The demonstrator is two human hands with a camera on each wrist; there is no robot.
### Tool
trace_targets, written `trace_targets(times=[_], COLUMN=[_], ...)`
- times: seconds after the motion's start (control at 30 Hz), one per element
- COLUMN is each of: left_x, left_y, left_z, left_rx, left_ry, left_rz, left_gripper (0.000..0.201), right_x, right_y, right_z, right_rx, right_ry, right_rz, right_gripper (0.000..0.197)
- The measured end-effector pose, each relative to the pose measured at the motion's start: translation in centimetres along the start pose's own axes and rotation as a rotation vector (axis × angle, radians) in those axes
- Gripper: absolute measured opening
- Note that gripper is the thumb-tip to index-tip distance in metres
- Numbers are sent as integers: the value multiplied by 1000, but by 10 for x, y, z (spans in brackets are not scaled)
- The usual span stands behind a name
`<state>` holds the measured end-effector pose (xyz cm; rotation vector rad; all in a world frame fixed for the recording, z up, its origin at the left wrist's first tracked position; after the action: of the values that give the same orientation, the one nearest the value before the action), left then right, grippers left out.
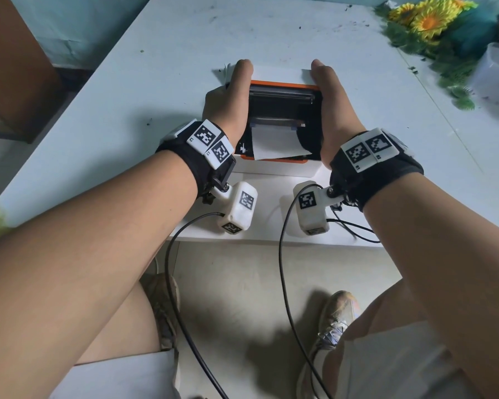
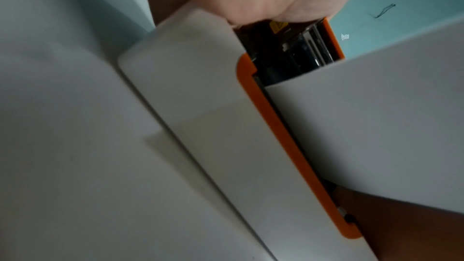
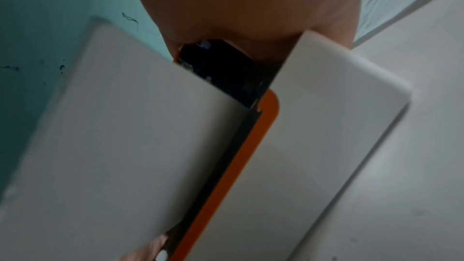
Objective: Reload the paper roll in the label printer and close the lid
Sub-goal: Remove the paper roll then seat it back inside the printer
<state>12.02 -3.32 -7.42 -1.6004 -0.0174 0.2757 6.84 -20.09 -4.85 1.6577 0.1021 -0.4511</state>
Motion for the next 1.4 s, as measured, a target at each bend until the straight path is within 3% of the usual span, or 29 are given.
trace_targets(times=[0.27, 0.53, 0.87, 1.03, 1.3, 1.4], left_x=[1, 2, 6, 5, 7, 4], left_y=[0, 1, 3, 3, 5, 4], left_z=[0, -2, 0, -1, 0, 1], left_rx=[-1, 15, -18, -27, -67, -80], left_ry=[37, 28, 19, 18, 51, 81], left_rz=[6, -18, 4, 3, 25, 36], left_gripper=[57, 66, 69, 69, 83, 69], right_x=[6, 7, 1, -3, 5, 6], right_y=[-3, -3, 2, 1, 0, 1], right_z=[0, 1, 3, -3, 0, 1], right_rx=[-8, -56, -38, -28, -28, -30], right_ry=[-41, 14, 78, 51, 87, 122], right_rz=[-15, -6, 30, 35, 3, 3], right_gripper=[47, 58, 51, 60, 53, 54])
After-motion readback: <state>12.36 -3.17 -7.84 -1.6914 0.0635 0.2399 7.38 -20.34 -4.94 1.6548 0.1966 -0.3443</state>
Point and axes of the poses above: each hand's wrist, its own x-axis towards the middle knuckle, its own z-axis out of the back of the hand, y = z × x, the point moved 3 cm from there along x, towards the middle knuckle, and after that the axes turned 1 degree about -x, right-handed, at the moved point
